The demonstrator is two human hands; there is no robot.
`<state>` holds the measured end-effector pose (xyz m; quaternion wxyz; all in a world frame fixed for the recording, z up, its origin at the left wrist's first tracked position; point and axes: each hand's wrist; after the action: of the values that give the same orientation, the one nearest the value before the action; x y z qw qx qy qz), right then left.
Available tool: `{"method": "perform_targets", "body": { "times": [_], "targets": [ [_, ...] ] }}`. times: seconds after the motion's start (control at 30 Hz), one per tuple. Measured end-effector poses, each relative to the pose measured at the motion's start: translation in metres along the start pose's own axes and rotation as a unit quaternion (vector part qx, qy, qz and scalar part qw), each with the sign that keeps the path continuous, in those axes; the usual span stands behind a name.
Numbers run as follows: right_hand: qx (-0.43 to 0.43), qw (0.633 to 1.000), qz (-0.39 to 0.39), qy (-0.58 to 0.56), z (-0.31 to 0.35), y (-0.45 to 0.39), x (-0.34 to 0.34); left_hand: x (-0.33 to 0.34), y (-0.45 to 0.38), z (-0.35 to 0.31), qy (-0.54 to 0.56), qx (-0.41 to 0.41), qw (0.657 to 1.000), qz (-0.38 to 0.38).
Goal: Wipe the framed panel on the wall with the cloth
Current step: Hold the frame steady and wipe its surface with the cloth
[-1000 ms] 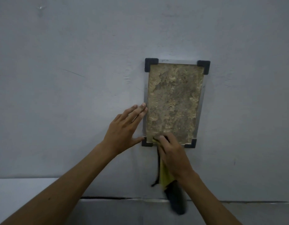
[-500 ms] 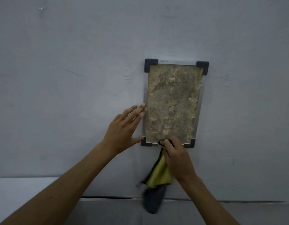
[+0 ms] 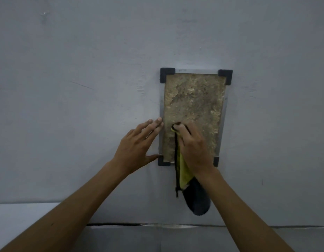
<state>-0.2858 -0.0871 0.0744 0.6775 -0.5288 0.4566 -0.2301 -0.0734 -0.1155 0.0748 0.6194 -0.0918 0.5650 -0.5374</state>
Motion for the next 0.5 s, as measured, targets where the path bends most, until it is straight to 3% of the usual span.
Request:
{"method": "perform_targets", "body": {
  "times": [0.3, 0.5],
  "targets": [
    [0.022, 0.995, 0.097, 0.017, -0.003, 0.085, 0.016, -0.003, 0.0, -0.004, -0.004, -0.003, 1.0, 0.0],
    [-0.009, 0.987, 0.158, 0.035, 0.006, 0.088, 0.011, -0.004, 0.001, -0.007, 0.003, -0.012, 1.0, 0.001]
  ]
}}
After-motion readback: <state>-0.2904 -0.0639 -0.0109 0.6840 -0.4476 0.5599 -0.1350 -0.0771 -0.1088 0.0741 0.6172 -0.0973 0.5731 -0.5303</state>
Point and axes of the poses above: each hand's wrist, its own y-axis away from the middle knuckle, its own x-axis out of the palm, z = x × y, and after that the axes turned 2 degrees about -y, right-handed
